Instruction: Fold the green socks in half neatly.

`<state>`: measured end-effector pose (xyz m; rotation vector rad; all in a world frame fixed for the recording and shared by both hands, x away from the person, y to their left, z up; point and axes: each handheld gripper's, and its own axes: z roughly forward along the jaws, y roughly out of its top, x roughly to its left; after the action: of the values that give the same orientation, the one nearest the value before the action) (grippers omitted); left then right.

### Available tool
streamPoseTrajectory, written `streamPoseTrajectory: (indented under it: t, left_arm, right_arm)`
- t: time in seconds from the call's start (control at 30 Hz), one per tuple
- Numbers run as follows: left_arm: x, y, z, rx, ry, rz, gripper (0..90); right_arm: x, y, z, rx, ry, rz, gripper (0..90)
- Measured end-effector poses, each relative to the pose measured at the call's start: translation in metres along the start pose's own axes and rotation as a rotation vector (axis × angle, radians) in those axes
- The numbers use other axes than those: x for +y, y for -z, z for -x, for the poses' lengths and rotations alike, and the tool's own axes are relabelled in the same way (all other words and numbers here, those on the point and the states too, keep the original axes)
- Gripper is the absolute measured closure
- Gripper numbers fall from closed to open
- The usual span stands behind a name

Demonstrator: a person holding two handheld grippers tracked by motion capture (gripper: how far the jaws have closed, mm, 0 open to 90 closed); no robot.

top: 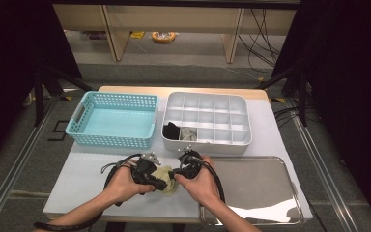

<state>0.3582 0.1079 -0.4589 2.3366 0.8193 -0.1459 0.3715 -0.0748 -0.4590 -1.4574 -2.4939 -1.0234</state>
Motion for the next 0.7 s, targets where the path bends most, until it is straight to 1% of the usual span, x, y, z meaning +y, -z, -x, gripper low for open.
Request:
streamPoseTrajectory:
  t: [0.03, 0.07, 0.1, 0.13, 0.17, 0.2, 0.23, 0.27, 0.3, 0.33, 0.37, 0.4, 0.43, 0.47, 0.5, 0.53, 0.57, 0.6, 0.63, 0.67, 0.7]
  left_arm:
    - [0.000, -0.001, 0.000, 0.003, -0.010, -0.005, 82.0]
    - [0.000, -0.002, 0.000, 0.004, -0.015, -0.014, 82.1]
    - [-0.001, -0.003, 0.000, 0.005, -0.012, -0.017, 82.2]
    - [-0.001, -0.003, -0.001, 0.007, -0.029, -0.031, 82.2]
    - [-0.001, -0.004, -0.001, 0.008, -0.022, -0.026, 82.2]
    - [-0.002, -0.004, -0.002, 0.005, -0.018, -0.021, 82.2]
    - [-0.002, -0.005, -0.001, 0.002, -0.002, -0.012, 82.1]
    - [-0.002, -0.004, -0.003, 0.005, -0.007, -0.013, 81.9]
    - [-0.003, -0.003, -0.003, 0.008, 0.004, 0.002, 81.5]
    - [-0.003, -0.001, -0.004, 0.009, -0.001, 0.005, 80.9]
    - [-0.004, 0.002, -0.005, 0.009, 0.008, 0.016, 80.0]
    - [-0.004, 0.005, -0.006, 0.015, 0.020, 0.031, 78.7]
    - [-0.004, 0.009, -0.008, 0.012, 0.025, 0.050, 77.5]
    - [-0.004, 0.013, -0.011, 0.013, 0.031, 0.067, 77.4]
    - [-0.004, 0.018, -0.013, 0.026, 0.037, 0.085, 77.9]
    - [-0.003, 0.022, -0.016, 0.042, 0.041, 0.099, 79.2]
    - [-0.003, 0.025, -0.020, 0.062, 0.044, 0.102, 80.6]
    - [-0.003, 0.028, -0.025, 0.085, 0.040, 0.096, 81.7]
    - [-0.003, 0.029, -0.029, 0.089, 0.072, 0.111, 82.6]
    - [-0.003, 0.030, -0.034, 0.099, 0.077, 0.112, 83.3]
    - [-0.004, 0.030, -0.036, 0.113, 0.083, 0.115, 83.8]
  right_arm:
    - [-0.001, -0.001, 0.000, -0.002, 0.004, -0.004, 79.8]
    - [-0.002, -0.002, -0.001, -0.003, -0.003, -0.009, 81.2]
    - [-0.003, -0.003, -0.001, -0.008, 0.004, -0.013, 81.8]
    - [-0.004, -0.004, -0.001, -0.014, 0.006, -0.019, 82.4]
    - [-0.005, -0.004, 0.000, -0.020, 0.010, -0.022, 82.8]
    - [-0.005, -0.006, 0.001, -0.019, 0.024, -0.015, 83.1]
    - [-0.006, -0.007, 0.001, -0.027, 0.018, -0.021, 83.2]
    - [-0.007, -0.007, 0.001, -0.025, 0.013, -0.028, 83.2]
    - [-0.007, -0.008, 0.001, -0.027, 0.002, -0.029, 83.1]
    - [-0.007, -0.009, 0.002, -0.025, 0.006, -0.028, 82.8]
    - [-0.007, -0.009, 0.002, -0.016, 0.006, -0.030, 82.4]
    - [-0.007, -0.009, 0.002, -0.040, 0.003, -0.031, 81.6]
    - [-0.007, -0.009, 0.002, -0.009, 0.023, -0.014, 80.2]
    - [-0.007, -0.008, 0.002, -0.013, 0.023, -0.006, 78.5]
    - [-0.007, -0.007, 0.002, -0.032, 0.024, -0.015, 77.1]
    - [-0.006, -0.006, 0.001, -0.025, 0.017, -0.002, 75.7]
    - [-0.006, -0.004, 0.000, -0.018, 0.015, 0.003, 74.6]
    - [-0.005, -0.002, 0.000, -0.022, 0.024, 0.013, 73.1]
    - [-0.004, -0.001, 0.001, -0.016, 0.054, 0.038, 71.8]
    - [-0.004, 0.002, 0.000, -0.018, 0.046, 0.042, 71.2]
    - [-0.003, 0.003, -0.001, -0.014, 0.037, 0.057, 71.1]
